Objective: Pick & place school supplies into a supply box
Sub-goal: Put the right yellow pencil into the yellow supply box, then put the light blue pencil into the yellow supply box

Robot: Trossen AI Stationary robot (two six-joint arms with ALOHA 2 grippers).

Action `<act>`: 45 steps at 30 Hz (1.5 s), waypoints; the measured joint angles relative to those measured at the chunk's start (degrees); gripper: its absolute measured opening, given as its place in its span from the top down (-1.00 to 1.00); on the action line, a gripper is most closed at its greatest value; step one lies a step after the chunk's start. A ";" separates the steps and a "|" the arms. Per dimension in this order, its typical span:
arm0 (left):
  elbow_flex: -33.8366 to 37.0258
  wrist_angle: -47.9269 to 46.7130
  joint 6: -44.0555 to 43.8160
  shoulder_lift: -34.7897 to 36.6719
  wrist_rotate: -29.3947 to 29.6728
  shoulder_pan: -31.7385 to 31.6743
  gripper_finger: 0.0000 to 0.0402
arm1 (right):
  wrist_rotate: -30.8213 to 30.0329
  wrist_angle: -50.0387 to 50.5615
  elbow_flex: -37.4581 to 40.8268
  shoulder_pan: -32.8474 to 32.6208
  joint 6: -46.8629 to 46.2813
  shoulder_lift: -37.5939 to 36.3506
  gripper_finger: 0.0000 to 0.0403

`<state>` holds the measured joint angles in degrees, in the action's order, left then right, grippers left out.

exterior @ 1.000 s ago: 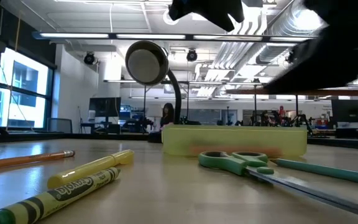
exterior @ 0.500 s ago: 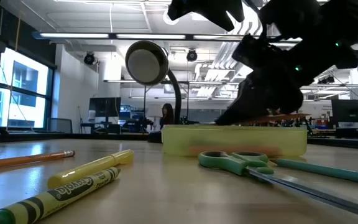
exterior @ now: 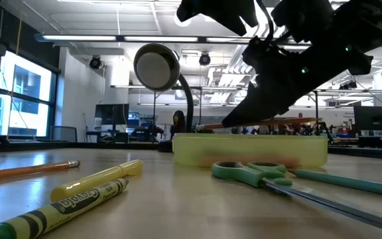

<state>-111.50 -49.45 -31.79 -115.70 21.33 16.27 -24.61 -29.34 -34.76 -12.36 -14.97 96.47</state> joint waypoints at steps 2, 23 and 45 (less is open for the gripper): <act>0.00 -0.07 0.00 0.00 0.02 0.00 0.29 | -0.93 -0.86 -0.01 0.02 -0.47 0.86 0.92; 0.02 -0.02 -0.82 0.00 -0.22 0.00 0.29 | 5.21 -7.40 -0.02 0.00 0.45 5.92 0.66; 0.02 -1.00 -2.83 0.00 -3.05 1.14 0.29 | 4.01 12.48 -0.02 -9.72 -14.44 -10.69 0.51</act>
<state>-111.48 -50.45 -34.62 -115.70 18.28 17.42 -20.59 -16.85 -34.79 -22.08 -29.42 85.78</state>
